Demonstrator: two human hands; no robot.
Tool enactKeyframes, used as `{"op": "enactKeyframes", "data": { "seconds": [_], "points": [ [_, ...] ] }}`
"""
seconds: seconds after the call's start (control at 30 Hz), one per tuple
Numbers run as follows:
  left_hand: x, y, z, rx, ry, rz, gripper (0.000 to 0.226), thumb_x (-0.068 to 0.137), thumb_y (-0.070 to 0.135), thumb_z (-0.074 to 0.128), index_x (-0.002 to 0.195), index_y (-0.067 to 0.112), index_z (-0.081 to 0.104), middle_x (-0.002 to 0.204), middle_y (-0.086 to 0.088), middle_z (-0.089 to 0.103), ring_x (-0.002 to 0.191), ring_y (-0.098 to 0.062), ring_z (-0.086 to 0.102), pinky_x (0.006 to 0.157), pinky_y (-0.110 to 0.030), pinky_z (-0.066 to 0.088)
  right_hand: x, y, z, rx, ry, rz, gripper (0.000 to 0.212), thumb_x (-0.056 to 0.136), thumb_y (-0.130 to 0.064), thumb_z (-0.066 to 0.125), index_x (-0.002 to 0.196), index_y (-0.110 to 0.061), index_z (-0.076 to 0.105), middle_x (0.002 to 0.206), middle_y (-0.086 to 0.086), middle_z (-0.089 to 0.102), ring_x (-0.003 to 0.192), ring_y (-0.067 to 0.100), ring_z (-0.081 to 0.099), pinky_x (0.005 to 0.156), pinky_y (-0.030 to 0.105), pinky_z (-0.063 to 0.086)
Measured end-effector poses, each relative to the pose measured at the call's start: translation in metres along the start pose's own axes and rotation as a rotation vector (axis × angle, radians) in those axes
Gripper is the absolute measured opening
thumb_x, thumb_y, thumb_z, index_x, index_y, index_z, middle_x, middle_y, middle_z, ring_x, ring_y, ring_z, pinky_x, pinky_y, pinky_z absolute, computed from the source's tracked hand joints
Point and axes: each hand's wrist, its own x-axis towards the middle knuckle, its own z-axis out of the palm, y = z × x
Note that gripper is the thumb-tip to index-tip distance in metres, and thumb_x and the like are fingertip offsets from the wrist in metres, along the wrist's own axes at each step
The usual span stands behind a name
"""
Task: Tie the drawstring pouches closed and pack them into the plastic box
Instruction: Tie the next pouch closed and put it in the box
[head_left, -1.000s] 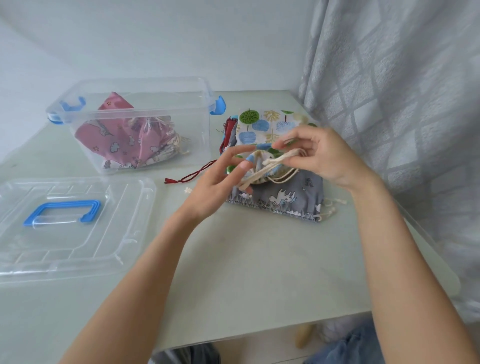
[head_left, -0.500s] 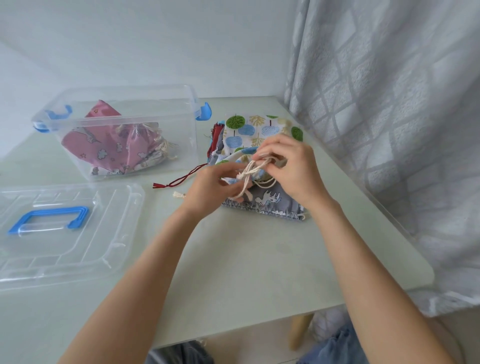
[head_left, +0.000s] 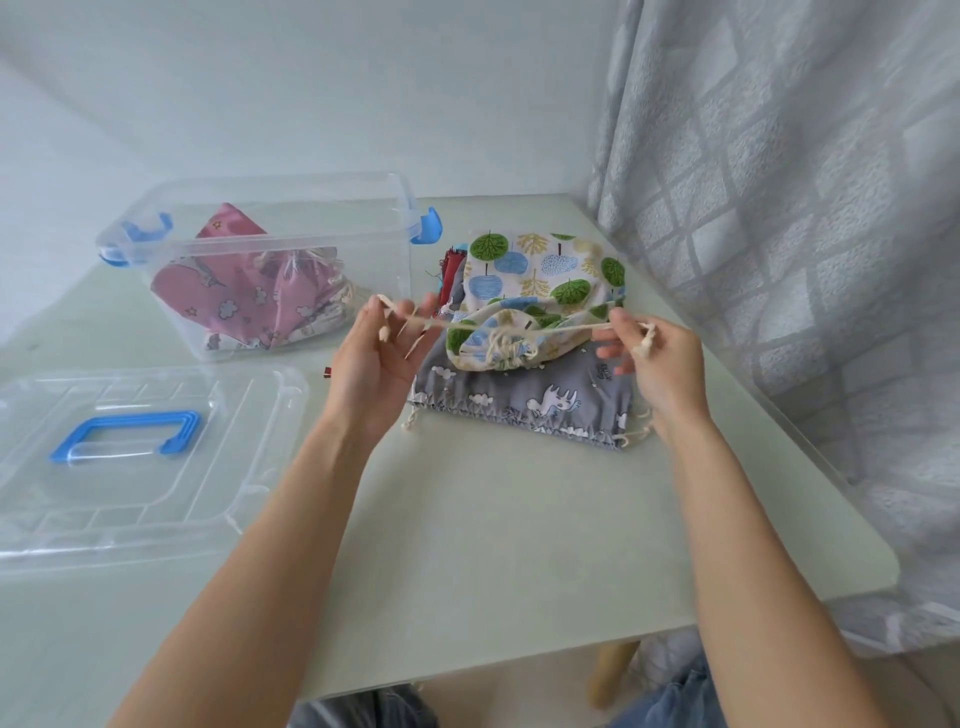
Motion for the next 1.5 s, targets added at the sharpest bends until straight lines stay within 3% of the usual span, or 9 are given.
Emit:
{"op": "enactKeyframes", "data": {
  "seconds": [0.07,0.2,0.3,0.43,0.53,0.73,1.03,1.33,1.5],
  "points": [
    [-0.001,-0.001,-0.001,0.049,0.068,-0.027,0.028,0.102,0.019,0.032,0.074,0.016,0.037,0.049,0.010,0.038,0.044,-0.004,0.044,0.066,-0.025,0.055,0.003,0.003,-0.005,-0.056,0.049,0.006,0.023,0.091,-0.025,0.060,0.070,-0.016,0.065,0.075,-0.002,0.069,0.050,0.001,0.057,0.043,0.015,0.039],
    [-0.006,0.002,-0.006,0.759,0.190,0.128,0.019,0.098,0.018,0.041,0.080,0.019,0.042,0.055,0.009,0.031,0.045,-0.006,0.027,0.047,-0.021,0.029,0.005,0.008,-0.019,-0.159,0.098,0.000,0.027,0.089,-0.026,0.062,0.077,-0.003,0.068,0.067,-0.003,0.065,0.046,-0.002,0.054,0.053,0.020,0.041],
    [-0.014,-0.004,-0.003,1.182,-0.037,0.257,0.008,0.096,0.026,0.049,0.091,0.021,0.051,0.061,0.003,0.041,0.053,-0.009,0.036,0.052,-0.025,0.033,0.000,0.011,-0.021,-0.392,-0.008,-0.014,0.008,0.082,-0.017,0.069,0.089,-0.013,0.069,0.087,0.002,0.069,0.075,0.009,0.062,0.073,0.025,0.044],
    [-0.019,-0.016,-0.003,1.604,-0.258,0.349,0.019,0.083,0.035,0.067,0.095,0.023,0.059,0.077,0.006,0.056,0.064,-0.004,0.049,0.061,-0.013,0.037,-0.014,-0.006,-0.014,-0.472,-0.364,-0.179,0.057,0.072,-0.003,0.074,0.124,-0.021,0.056,0.122,-0.007,0.052,0.114,0.002,0.045,0.091,0.010,0.031],
    [-0.016,-0.020,-0.010,1.675,-0.223,0.358,0.020,0.078,0.035,0.072,0.091,0.022,0.064,0.087,0.007,0.062,0.070,-0.008,0.052,0.062,-0.008,0.035,-0.023,-0.009,0.001,-0.463,-0.553,-0.277,0.035,0.079,-0.023,0.073,0.112,-0.026,0.065,0.120,-0.012,0.057,0.120,0.006,0.044,0.105,0.023,0.028],
    [-0.016,-0.022,-0.008,1.765,-0.107,0.418,0.018,0.083,0.042,0.065,0.087,0.025,0.066,0.082,0.014,0.062,0.076,-0.007,0.048,0.062,-0.025,0.036,-0.022,0.007,0.031,-1.086,-0.383,-0.416,0.027,0.089,-0.045,0.056,0.108,-0.027,0.064,0.113,-0.008,0.062,0.111,0.021,0.044,0.084,0.037,0.026],
    [-0.018,-0.018,-0.002,1.822,-0.035,0.554,0.014,0.084,0.034,0.066,0.083,0.021,0.071,0.060,0.021,0.040,0.073,-0.014,0.045,0.056,-0.026,0.027,-0.021,-0.001,0.024,-0.494,-0.238,-0.436,0.014,0.093,-0.014,0.053,0.081,-0.012,0.059,0.060,-0.004,0.060,0.054,0.011,0.051,0.060,0.030,0.042],
    [-0.016,-0.014,-0.013,1.812,-0.054,0.483,0.014,0.086,0.034,0.064,0.083,0.022,0.071,0.075,0.005,0.068,0.079,-0.018,0.055,0.064,-0.027,0.031,-0.019,-0.004,0.004,-0.478,-0.331,-0.271,0.015,0.082,-0.024,0.070,0.069,-0.017,0.067,0.069,-0.008,0.062,0.061,-0.001,0.052,0.062,0.010,0.039],
    [-0.016,-0.017,-0.009,1.732,-0.083,0.384,0.015,0.085,0.035,0.065,0.086,0.022,0.072,0.074,0.005,0.067,0.069,-0.013,0.056,0.059,-0.023,0.041,-0.019,-0.034,0.019,0.128,-0.532,-0.050,0.025,0.089,-0.026,0.061,0.064,-0.019,0.061,0.090,0.009,0.064,0.048,0.004,0.034,0.044,0.014,0.023]
  ]
}}
